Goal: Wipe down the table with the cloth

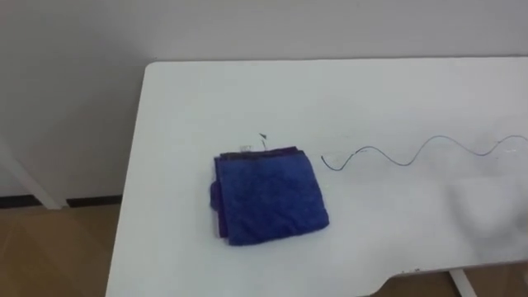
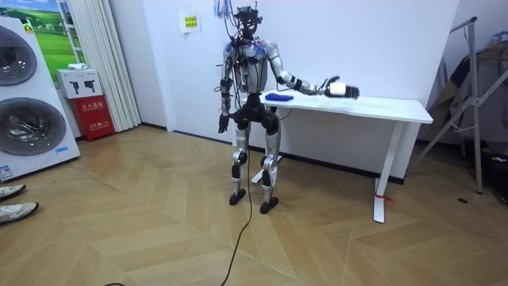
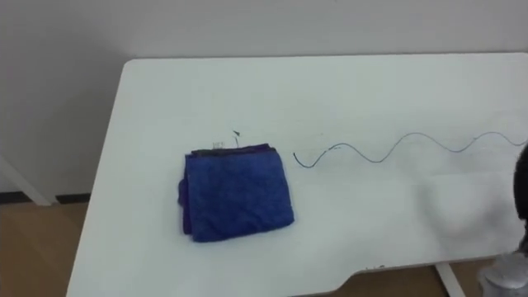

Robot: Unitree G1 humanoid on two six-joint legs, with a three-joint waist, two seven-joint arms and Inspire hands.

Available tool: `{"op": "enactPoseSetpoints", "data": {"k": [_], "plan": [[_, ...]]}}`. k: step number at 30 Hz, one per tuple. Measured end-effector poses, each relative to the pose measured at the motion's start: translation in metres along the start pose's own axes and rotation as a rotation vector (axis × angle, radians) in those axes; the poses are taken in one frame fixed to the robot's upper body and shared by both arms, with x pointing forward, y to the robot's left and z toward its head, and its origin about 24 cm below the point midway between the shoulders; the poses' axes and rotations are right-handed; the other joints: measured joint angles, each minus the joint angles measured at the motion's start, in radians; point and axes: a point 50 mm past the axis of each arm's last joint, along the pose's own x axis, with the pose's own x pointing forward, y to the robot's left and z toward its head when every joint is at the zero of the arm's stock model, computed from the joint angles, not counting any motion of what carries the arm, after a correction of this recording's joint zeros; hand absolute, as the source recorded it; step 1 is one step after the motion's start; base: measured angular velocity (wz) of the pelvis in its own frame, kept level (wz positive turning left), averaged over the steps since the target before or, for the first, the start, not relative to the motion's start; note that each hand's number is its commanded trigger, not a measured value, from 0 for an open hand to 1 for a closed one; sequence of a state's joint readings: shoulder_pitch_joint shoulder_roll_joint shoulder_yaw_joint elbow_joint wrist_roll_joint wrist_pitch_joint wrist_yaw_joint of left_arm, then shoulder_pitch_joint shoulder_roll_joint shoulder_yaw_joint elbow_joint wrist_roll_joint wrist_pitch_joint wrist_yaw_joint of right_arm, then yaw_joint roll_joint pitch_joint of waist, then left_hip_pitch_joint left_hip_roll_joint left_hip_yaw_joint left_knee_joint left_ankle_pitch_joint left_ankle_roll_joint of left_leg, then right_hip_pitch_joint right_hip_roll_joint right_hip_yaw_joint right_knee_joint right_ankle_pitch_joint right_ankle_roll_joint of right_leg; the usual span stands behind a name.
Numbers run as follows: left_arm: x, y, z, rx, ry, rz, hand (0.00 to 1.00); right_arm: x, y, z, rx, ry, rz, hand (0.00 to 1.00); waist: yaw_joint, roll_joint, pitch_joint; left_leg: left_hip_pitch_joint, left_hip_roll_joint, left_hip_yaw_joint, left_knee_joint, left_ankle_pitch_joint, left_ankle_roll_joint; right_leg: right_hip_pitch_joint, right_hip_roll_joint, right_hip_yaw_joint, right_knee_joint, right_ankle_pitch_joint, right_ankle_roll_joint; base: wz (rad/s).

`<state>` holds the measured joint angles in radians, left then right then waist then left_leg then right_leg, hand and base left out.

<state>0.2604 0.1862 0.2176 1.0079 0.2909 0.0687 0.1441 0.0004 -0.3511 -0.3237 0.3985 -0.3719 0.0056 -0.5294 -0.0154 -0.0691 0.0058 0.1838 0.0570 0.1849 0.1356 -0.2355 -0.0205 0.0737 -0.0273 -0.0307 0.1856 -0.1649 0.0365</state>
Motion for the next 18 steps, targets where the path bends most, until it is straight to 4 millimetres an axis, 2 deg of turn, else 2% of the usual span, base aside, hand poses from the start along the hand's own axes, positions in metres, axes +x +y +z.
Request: {"op": "enactPoseSetpoints", "data": {"k": [3,4,7,10,13,16,18], "plan": [[0.0,-0.002,0.003,0.014,-0.022,-0.008,0.0,0.001,0.002,0.027,-0.013,-0.139,-0.002,0.0,0.024,-0.014,0.0043,-0.001,0.0,-0.003,0.0,0.0,0.0,0.001,0.0,-0.003,0.0,0.0,0.0,0.02],[-0.001,-0.003,0.001,0.028,-0.019,-0.013,0.0,0.001,0.004,0.038,-0.023,-0.186,-0.003,0.0,0.035,-0.011,0.0067,-0.002,0.0,-0.003,0.0,0.0,0.0,0.003,-0.001,-0.003,0.0,0.0,0.0,0.0],[-0.001,-0.005,0.001,0.038,-0.017,-0.021,0.0,-0.004,0.009,0.062,-0.043,-0.308,0.016,0.0,0.052,-0.013,0.005,-0.003,0.0,-0.004,0.0,0.0,0.0,-0.002,-0.001,-0.005,0.0,0.0,0.0,0.01],[-0.001,-0.006,0.001,0.047,-0.02,-0.026,0.0,-0.01,0.014,0.087,-0.049,-0.43,0.03,0.0,0.058,-0.003,0.0025,-0.009,0.0,-0.018,0.001,0.0,0.0,-0.001,-0.003,-0.015,0.0,0.0,0.0,0.11],[-0.001,-0.01,0.007,0.052,-0.036,-0.038,0.0,-0.014,0.022,0.097,-0.089,-0.492,0.058,0.0,0.065,0.011,-0.0068,-0.015,0.0,-0.03,0.003,0.0,0.0,0.0,-0.004,-0.034,0.0,0.0,0.0,0.12],[-0.003,-0.015,0.014,0.055,-0.067,-0.047,0.0,-0.024,0.031,0.108,-0.103,-0.553,0.114,0.0,0.081,0.019,-0.0067,-0.019,0.001,-0.029,0.003,0.001,0.0,-0.002,-0.004,-0.039,0.0,0.0,0.0,0.0],[-0.003,-0.018,0.018,0.066,-0.081,-0.056,0.0,-0.031,0.037,0.114,-0.099,-0.582,0.158,0.0,0.095,0.017,-0.0059,-0.018,0.002,-0.03,0.003,0.001,-0.001,-0.001,-0.004,-0.041,0.0,0.0,0.0,0.0]]}}
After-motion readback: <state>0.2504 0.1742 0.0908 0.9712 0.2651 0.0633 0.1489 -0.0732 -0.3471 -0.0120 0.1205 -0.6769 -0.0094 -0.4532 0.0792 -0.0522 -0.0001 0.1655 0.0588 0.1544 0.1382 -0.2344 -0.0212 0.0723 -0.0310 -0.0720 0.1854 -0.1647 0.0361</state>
